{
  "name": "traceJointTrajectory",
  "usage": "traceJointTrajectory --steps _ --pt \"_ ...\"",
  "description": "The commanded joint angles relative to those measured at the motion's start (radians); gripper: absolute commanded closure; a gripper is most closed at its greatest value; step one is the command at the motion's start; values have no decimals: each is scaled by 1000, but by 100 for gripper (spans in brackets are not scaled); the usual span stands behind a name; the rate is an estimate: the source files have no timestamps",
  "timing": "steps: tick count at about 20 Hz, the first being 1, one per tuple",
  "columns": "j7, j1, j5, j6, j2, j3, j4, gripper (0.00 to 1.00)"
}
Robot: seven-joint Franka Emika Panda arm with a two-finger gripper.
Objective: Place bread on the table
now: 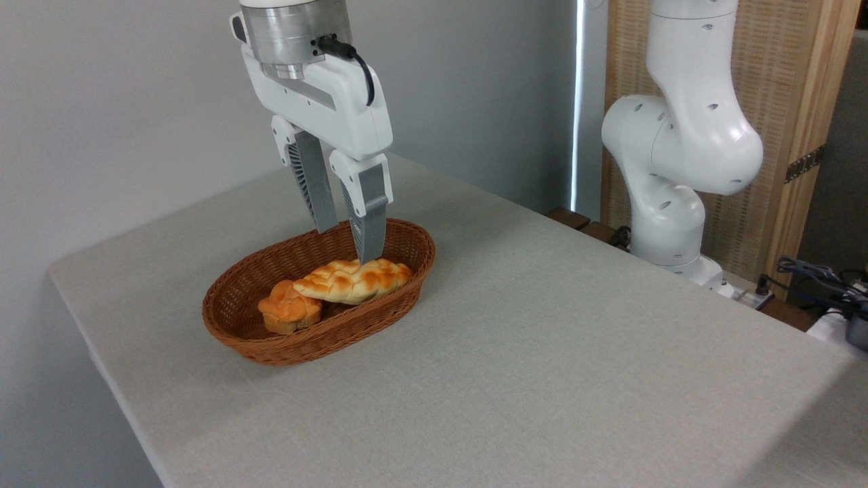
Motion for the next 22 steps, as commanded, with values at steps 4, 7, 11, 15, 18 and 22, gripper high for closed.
traceJointTrajectory --steps 4,7,11,15,18,22 --pt "-14 4 4 12 -13 -4 -18 0" --pt "-14 2 4 9 -13 -6 -18 0" --pt "-12 0 4 9 -10 -6 -18 0" --pt "-11 -1 2 15 -8 -7 -18 0" --pt "-9 -4 2 15 -5 -9 -18 0" --pt "-8 -4 2 18 -7 -15 -21 0"
